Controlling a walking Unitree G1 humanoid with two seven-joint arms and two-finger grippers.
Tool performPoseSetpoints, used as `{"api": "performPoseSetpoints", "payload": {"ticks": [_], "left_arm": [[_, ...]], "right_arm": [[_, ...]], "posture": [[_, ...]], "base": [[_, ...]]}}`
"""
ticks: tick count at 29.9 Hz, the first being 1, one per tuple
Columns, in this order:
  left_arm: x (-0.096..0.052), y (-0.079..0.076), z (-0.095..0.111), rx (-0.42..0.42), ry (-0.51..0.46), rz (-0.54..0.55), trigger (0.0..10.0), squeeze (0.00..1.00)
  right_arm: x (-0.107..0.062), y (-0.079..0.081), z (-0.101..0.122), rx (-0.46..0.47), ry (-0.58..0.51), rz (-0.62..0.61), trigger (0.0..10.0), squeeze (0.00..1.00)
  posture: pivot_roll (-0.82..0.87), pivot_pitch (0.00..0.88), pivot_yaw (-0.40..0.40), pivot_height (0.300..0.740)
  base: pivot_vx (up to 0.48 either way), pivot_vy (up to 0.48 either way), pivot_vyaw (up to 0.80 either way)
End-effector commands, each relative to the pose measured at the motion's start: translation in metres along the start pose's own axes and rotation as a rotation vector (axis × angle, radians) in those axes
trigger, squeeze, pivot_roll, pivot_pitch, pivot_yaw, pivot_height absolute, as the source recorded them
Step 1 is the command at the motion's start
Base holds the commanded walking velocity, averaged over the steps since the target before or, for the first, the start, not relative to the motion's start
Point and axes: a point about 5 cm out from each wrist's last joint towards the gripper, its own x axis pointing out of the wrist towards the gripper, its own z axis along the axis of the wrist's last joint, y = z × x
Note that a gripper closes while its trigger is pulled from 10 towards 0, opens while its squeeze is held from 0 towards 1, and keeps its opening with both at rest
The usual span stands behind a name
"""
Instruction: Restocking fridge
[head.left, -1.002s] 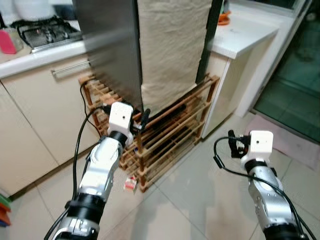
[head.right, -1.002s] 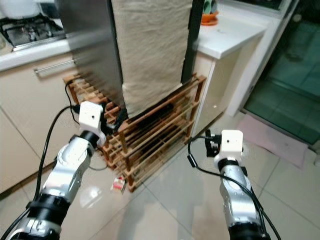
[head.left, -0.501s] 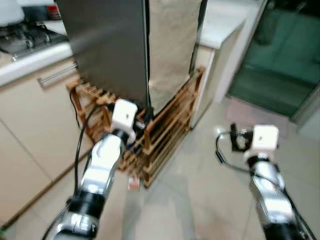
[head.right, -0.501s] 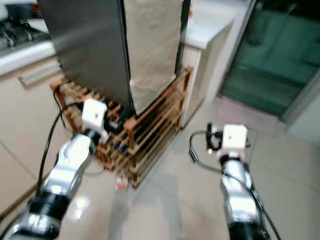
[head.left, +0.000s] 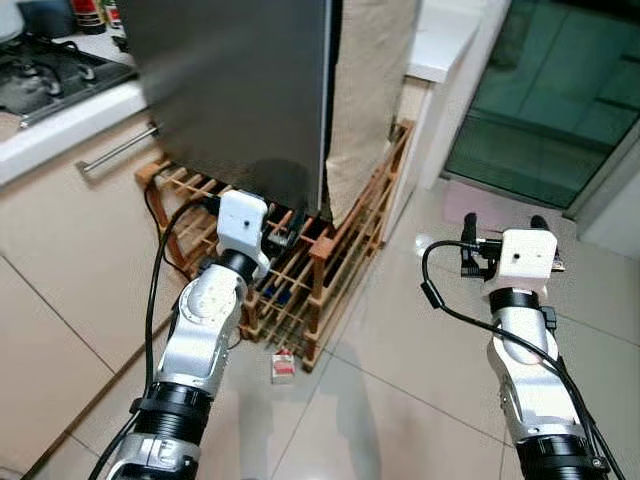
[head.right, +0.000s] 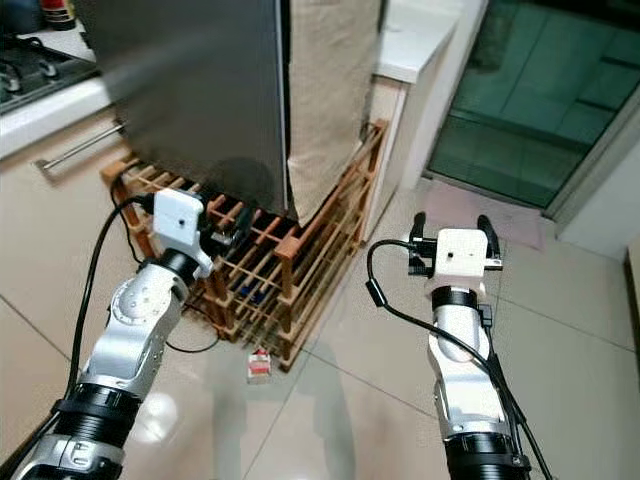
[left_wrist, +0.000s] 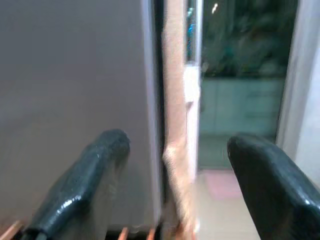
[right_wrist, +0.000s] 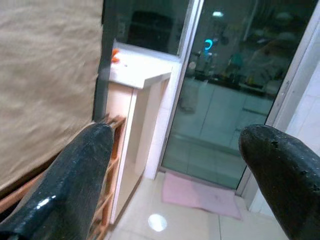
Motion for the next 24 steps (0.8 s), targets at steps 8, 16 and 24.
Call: {"api": "performPoseSetpoints", "payload": {"ticks": [8, 16, 24], "left_arm": [[0.001, -0.019, 0.012, -0.067, -0.045, -0.073, 10.0, 0.00], [0.001, -0.011, 0.012, -0.088, -0.017, -0.008, 10.0, 0.00], [0.004, 0.000, 0.010, -0.149, 0.040, 0.087, 10.0, 0.00]], "right_arm": [[0.006, -0.009, 0.004, -0.036, -0.017, -0.016, 10.0, 0.00], [0.007, -0.006, 0.001, -0.035, -0.003, -0.001, 10.0, 0.00], [0.003, -0.002, -0.003, -0.033, 0.013, 0.018, 10.0, 0.00]], "posture": [[-0.04, 0.000, -0.017, 0.740], [-0.03, 0.000, -0.016, 0.740], [-0.04, 0.000, -0.018, 0.740]], "base": [[0.466, 0.000, 0.00], [0.289, 0.000, 0.00], [0.000, 0.000, 0.00]]}}
